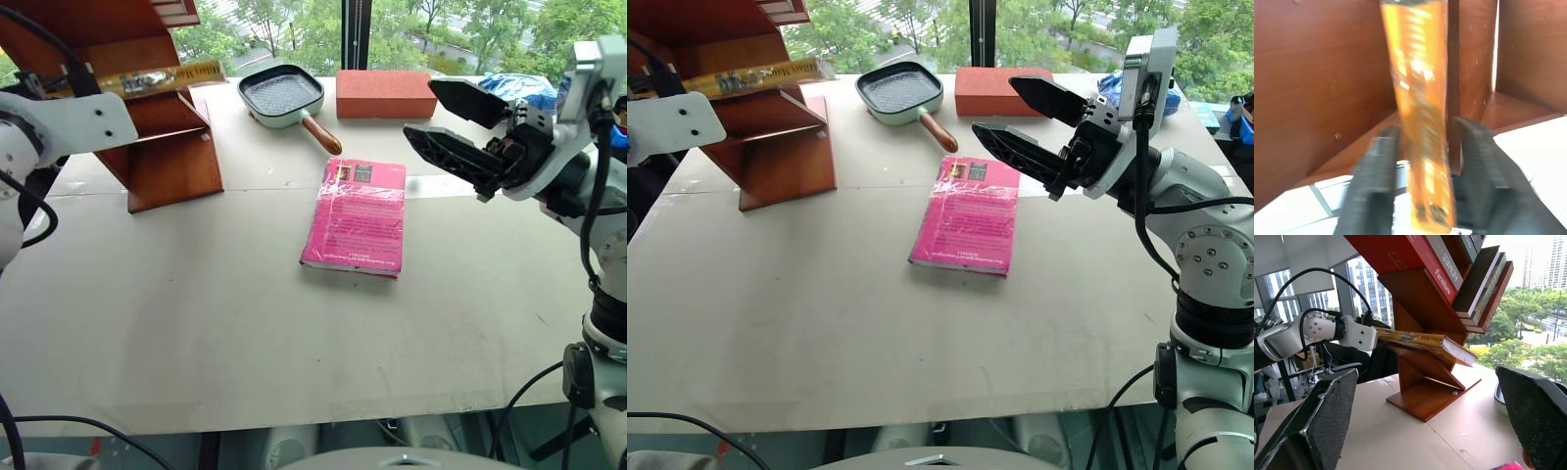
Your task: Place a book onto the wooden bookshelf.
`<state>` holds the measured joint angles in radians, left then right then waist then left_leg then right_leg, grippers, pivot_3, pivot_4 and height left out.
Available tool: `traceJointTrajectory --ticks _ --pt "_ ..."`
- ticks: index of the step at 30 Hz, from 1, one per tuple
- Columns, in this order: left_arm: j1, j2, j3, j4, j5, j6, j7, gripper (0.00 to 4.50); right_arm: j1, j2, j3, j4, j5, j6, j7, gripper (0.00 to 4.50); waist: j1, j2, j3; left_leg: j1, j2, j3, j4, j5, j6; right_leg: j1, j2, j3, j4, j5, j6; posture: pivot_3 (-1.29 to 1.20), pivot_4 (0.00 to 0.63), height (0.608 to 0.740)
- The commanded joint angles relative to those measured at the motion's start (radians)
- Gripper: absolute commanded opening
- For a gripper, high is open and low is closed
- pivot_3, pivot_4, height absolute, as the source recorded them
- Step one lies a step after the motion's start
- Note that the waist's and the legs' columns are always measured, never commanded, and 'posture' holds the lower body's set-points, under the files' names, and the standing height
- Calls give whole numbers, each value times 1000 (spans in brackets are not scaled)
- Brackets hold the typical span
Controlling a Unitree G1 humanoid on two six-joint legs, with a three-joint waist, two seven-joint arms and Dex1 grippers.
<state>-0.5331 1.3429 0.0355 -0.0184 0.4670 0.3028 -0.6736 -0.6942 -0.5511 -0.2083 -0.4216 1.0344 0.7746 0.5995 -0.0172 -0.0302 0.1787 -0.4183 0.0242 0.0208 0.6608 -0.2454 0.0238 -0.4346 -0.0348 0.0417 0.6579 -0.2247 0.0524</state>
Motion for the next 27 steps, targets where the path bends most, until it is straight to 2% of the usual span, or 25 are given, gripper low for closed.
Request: traceJointTrajectory --ticks 1,2,9,14,16,18,20,22,27 --pt "17 0 69 -37 -5 31 -6 3980 -8 -7 -13 -29 8 -25 2 4500 -1 0 0 0 0 0 2 0 0 0 0 0 1 0 0 0 150 740" --pt "25 0 76 -45 -4 37 -7 4461 -8 -8 -13 -28 8 -25 3 4500 -1 0 0 0 0 0 4 0 0 0 0 0 3 0 0 0 150 740" --pt "54 -38 164 -127 -45 118 -29 4461 -5 -12 -13 -18 4 -26 19 4500 0 0 0 0 1 0 8 0 0 1 0 0 5 0 0 0 150 740" --pt "-32 -304 218 -332 -343 328 -111 4461 88 -41 -6 -17 -56 -36 40 4500 14 -1 -1 0 2 -2 10 0 0 4 0 -2 4 0 0 0 150 740" --pt "-4 -413 229 -413 -433 428 -116 4461 160 -63 16 -18 -134 -78 68 4500 13 -2 -1 -1 1 -2 11 0 0 4 -1 -1 4 0 0 0 150 740" --pt "94 -570 257 -497 -544 512 -100 4461 267 -86 40 2 -244 -152 97 4500 7 -2 -2 -1 0 -2 12 0 0 4 -1 0 4 1 1 0 150 740" --pt "227 -706 292 -513 -599 474 -60 4461 375 -102 64 33 -352 -237 119 4500 0 0 -3 0 0 -2 11 0 0 5 -1 2 4 1 1 0 150 740" --pt "374 -783 310 -488 -636 357 -72 4461 482 -103 77 68 -432 -313 137 4500 -13 -1 -3 2 0 -2 10 0 0 4 0 5 5 1 1 0 150 740" --pt "613 -915 303 -474 -725 247 -69 4461 690 -81 66 153 -547 -488 187 4500 -16 0 -5 4 2 -2 9 0 0 4 1 2 6 1 0 0 150 740"
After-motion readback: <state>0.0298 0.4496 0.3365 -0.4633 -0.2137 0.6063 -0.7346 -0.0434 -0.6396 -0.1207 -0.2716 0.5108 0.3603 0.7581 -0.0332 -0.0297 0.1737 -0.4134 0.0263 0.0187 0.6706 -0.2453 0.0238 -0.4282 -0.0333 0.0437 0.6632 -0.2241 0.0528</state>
